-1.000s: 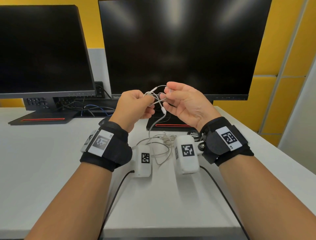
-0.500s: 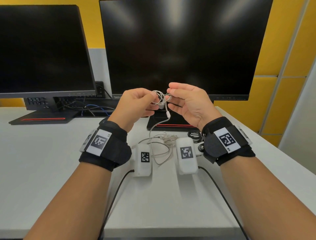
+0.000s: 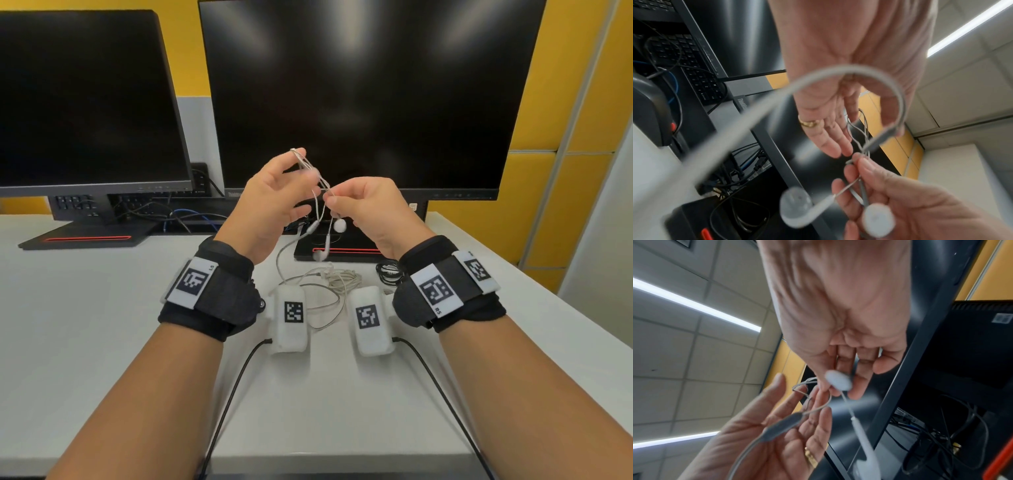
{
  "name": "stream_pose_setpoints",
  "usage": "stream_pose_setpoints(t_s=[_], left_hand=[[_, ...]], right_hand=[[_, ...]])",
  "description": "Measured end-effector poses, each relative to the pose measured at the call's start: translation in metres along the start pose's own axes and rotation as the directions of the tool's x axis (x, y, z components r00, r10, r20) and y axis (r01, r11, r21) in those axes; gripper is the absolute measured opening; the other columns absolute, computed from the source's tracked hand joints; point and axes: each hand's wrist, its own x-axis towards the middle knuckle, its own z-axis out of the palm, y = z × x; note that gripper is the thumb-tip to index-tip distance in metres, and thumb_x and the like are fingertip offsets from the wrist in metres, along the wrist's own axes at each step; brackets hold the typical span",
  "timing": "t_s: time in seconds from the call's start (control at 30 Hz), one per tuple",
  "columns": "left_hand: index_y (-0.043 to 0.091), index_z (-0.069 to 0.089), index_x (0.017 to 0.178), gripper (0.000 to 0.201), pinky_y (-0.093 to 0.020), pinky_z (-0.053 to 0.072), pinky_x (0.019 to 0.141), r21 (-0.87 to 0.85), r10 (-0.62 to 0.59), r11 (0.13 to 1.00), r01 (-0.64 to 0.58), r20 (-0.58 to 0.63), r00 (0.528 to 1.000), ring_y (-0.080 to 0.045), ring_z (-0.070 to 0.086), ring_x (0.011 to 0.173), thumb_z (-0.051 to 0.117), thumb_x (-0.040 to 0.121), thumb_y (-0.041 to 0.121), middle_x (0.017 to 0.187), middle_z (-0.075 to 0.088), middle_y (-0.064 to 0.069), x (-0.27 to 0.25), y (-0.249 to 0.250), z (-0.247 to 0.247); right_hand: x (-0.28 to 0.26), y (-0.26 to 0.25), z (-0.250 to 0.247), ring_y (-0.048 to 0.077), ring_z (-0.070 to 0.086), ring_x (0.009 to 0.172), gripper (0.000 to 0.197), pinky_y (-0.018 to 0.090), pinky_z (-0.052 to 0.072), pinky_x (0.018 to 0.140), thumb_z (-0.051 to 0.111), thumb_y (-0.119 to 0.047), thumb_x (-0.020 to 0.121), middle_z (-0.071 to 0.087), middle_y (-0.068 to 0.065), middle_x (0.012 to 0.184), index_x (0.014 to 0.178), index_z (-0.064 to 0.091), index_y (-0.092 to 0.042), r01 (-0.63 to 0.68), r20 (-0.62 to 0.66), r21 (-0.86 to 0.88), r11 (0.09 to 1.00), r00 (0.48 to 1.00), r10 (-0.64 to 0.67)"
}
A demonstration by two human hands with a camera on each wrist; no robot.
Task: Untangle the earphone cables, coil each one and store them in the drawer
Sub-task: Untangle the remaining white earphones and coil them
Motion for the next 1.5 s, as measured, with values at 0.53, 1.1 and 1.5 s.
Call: stream_pose_setpoints(t_s=[0.53,1.1,1.5], left_hand=[[0.023,0.051,0.110,0.029,-0.019,0.044,0.066,0.459,-0.049,0.885,0.078,-0.076,0.996,-0.007,0.062,0.076,0.056,0.090,0.002,0.084,0.070,0.006,0.007,-0.013,-0.010],[0.026,0.037,0.129,0.051,-0.018,0.048,0.054,0.255,-0.200,0.951,0.174,0.078,0.977,-0.007,0.055,0.059,0.066,0.089,0.012,0.081,0.061,-0.004,-0.001,-0.005,-0.003],[0.018,0.060,0.099,0.008,-0.014,0.040,0.049,-0.063,0.145,0.982,-0.176,-0.338,0.930,-0.003,0.047,0.056,0.052,0.099,0.018,0.073,0.053,0.003,0.010,-0.002,-0.026]], right_hand=[[0.001,-0.013,-0.016,0.018,0.066,0.058,0.015,0.027,0.052,0.052,0.042,-0.011,0.098,0.068,0.008,0.071,0.104,0.055,-0.005,-0.264,0.028,0.724,0.638,0.934,0.355],[0.006,-0.011,-0.012,0.010,0.048,0.048,0.010,0.023,0.042,0.046,0.047,-0.014,0.100,0.049,0.001,0.063,0.100,0.056,-0.014,-0.202,-0.106,0.711,0.673,0.916,0.387],[0.011,-0.007,-0.024,0.012,0.060,0.067,0.022,0.022,0.051,0.057,0.046,-0.016,0.101,0.062,0.005,0.086,0.081,0.055,-0.018,-0.096,-0.345,0.781,0.618,0.757,0.555]])
